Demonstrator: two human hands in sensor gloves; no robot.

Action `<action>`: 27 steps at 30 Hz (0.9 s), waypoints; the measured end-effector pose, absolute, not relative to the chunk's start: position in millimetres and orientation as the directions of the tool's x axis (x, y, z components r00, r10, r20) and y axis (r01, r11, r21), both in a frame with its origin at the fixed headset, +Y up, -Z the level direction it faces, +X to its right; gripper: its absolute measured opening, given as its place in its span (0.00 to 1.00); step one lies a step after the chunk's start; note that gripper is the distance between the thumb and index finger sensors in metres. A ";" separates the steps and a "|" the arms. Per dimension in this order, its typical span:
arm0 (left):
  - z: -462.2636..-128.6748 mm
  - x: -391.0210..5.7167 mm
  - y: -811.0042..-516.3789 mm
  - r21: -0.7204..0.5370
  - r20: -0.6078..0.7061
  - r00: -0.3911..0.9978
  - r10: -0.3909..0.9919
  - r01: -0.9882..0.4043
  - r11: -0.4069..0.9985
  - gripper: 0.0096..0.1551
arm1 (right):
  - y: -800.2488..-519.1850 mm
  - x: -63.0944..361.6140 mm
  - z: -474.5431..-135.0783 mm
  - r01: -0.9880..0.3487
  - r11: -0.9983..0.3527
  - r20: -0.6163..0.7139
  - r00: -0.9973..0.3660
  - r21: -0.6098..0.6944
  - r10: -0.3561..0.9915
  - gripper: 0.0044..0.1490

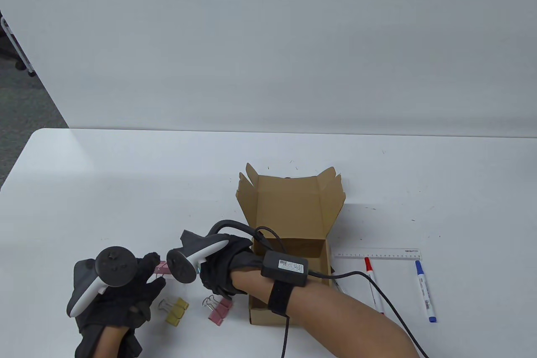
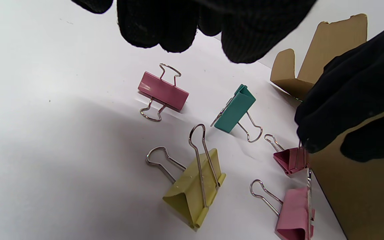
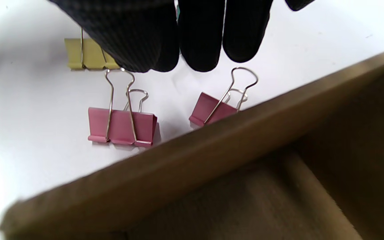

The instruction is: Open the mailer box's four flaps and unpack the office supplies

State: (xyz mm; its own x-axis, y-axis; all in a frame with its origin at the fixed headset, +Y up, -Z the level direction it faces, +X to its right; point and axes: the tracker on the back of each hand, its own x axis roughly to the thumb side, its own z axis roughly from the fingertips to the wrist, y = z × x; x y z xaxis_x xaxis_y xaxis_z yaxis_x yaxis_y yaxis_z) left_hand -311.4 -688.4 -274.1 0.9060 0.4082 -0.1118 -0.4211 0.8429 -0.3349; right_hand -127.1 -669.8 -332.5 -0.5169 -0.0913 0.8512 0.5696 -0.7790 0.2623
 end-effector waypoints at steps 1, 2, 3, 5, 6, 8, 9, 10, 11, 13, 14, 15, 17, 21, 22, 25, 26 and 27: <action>-274.2 -311.1 -688.3 -0.332 -0.107 0.906 0.410 -0.421 0.844 0.38 | -666.8 -124.6 -332.7 0.559 -0.787 0.848 -0.523 0.263 -0.089 0.24; -274.4 -310.2 -688.4 -0.325 -0.095 0.905 0.415 -0.422 0.846 0.38 | -659.2 -117.4 -333.1 0.530 -0.806 0.838 -0.540 0.263 -0.082 0.25; -274.6 -308.9 -688.4 -0.314 -0.081 0.903 0.422 -0.425 0.849 0.38 | -649.8 -107.0 -333.4 0.492 -0.830 0.823 -0.564 0.263 -0.073 0.26; -274.5 -305.5 -688.4 -0.296 -0.058 0.899 0.434 -0.431 0.852 0.39 | -633.2 -85.6 -333.6 0.431 -0.865 0.794 -0.604 0.257 -0.065 0.27; -274.1 -302.7 -687.9 -0.281 -0.042 0.899 0.437 -0.430 0.858 0.39 | -621.5 -67.1 -333.2 0.380 -0.890 0.764 -0.642 0.250 -0.059 0.28; -272.7 -296.4 -685.3 -0.246 -0.011 0.909 0.416 -0.406 0.880 0.40 | -600.2 -21.3 -331.3 0.252 -0.939 0.682 -0.731 0.233 -0.027 0.31; -272.3 -295.2 -684.5 -0.236 -0.005 0.913 0.408 -0.397 0.887 0.41 | -596.9 -12.4 -330.8 0.227 -0.947 0.663 -0.748 0.228 -0.019 0.31; -271.2 -292.8 -682.2 -0.210 0.004 0.922 0.387 -0.377 0.902 0.41 | -587.9 18.2 -327.9 0.137 -0.969 0.596 -0.803 0.208 0.015 0.33; -270.7 -291.9 -680.7 -0.191 0.008 0.927 0.374 -0.366 0.911 0.42 | -583.7 39.1 -325.5 0.078 -0.979 0.550 -0.834 0.190 0.041 0.35; -268.9 -291.7 -674.5 -0.137 0.005 0.937 0.350 -0.346 0.928 0.43 | -580.8 107.3 -315.1 -0.096 -0.989 0.393 -0.910 0.113 0.133 0.39; -267.9 -292.1 -671.0 -0.113 -0.003 0.938 0.346 -0.344 0.932 0.45 | -585.3 137.6 -309.6 -0.167 -0.983 0.326 -0.928 0.069 0.181 0.42; -266.7 -291.7 -667.0 -0.095 -0.013 0.940 0.342 -0.341 0.935 0.46 | -591.1 162.0 -305.0 -0.224 -0.974 0.267 -0.937 0.030 0.224 0.44; -264.8 -288.1 -657.8 -0.058 -0.024 0.944 0.329 -0.330 0.942 0.47 | -609.6 207.5 -296.0 -0.335 -0.941 0.140 -0.935 -0.038 0.327 0.47; -267.2 -266.4 -640.9 -0.035 -0.032 0.963 0.269 -0.270 0.962 0.50 | -641.0 248.9 -288.3 -0.412 -0.905 0.043 -0.911 -0.105 0.410 0.49; -269.7 -260.4 -639.3 -0.029 -0.031 0.968 0.248 -0.249 0.968 0.51 | -643.1 250.0 -288.6 -0.394 -0.916 0.025 -0.919 -0.073 0.393 0.49; -278.9 -246.6 -649.4 -0.010 -0.035 0.964 0.264 -0.265 0.964 0.51 | -643.9 245.9 -286.8 -0.315 -0.942 0.035 -0.949 -0.117 0.313 0.49; -282.0 -243.3 -654.1 -0.012 -0.035 0.969 0.243 -0.243 0.970 0.51 | -644.4 243.7 -286.6 -0.317 -0.943 0.044 -0.948 -0.104 0.314 0.49; -285.0 -241.0 -658.7 -0.032 -0.034 0.980 0.196 -0.197 0.980 0.51 | -644.7 241.6 -285.9 -0.327 -0.941 0.046 -0.945 -0.089 0.324 0.49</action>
State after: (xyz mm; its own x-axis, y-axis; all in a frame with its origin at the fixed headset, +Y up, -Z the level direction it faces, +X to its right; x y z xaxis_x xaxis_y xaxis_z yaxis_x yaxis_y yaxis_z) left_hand -241.0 -658.7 -285.0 0.9801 0.1959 -0.0337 -0.1969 0.9799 -0.0316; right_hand 241.6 -644.7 -285.9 -0.9450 0.3237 0.0463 -0.3267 -0.9409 -0.0889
